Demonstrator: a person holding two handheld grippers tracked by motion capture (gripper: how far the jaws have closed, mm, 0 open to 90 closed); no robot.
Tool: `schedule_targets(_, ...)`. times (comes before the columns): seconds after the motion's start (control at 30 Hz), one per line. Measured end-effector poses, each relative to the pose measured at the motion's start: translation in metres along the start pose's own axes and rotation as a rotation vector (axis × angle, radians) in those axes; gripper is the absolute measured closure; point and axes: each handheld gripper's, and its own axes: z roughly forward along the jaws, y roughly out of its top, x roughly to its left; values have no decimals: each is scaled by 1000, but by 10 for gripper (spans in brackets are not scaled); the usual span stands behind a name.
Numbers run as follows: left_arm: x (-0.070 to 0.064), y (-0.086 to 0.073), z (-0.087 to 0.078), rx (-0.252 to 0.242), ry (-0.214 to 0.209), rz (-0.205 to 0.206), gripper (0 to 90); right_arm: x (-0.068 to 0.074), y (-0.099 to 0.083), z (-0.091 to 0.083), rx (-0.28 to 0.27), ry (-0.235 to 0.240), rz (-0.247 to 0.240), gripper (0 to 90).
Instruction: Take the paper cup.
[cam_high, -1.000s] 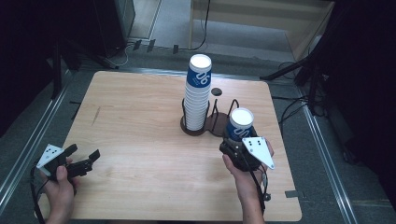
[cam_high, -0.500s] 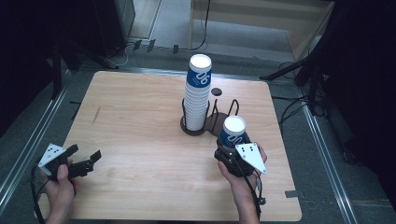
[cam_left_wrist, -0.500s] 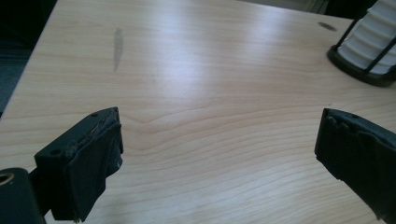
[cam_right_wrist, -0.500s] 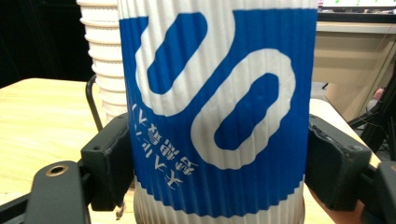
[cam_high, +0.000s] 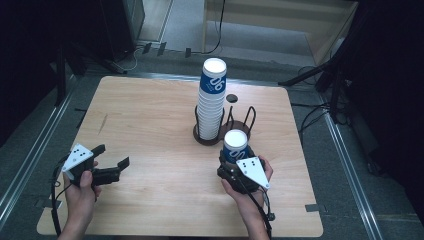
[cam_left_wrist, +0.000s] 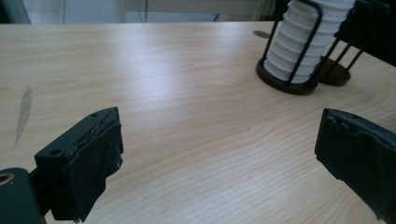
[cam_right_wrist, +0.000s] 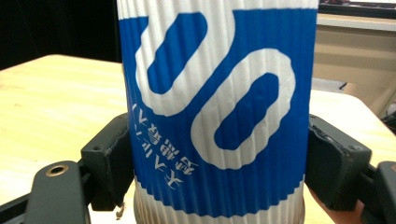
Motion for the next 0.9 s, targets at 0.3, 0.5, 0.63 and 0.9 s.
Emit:
schedule_targets(0.3,-26,6,11,36,-116,26,18,24,-8,3,15,51,-52,202)
schedule_targets(0.5,-48,8,20,114,-184,56,17,44,-17,2,34,91,-92,202)
schedule_targets(0.63,-56,10,21,125,-227,72,17,53,-22,4,48,94,-135,202)
schedule_targets(0.9,-63,10,22,120,-267,91,17,67,-28,5,50,89,-225,202)
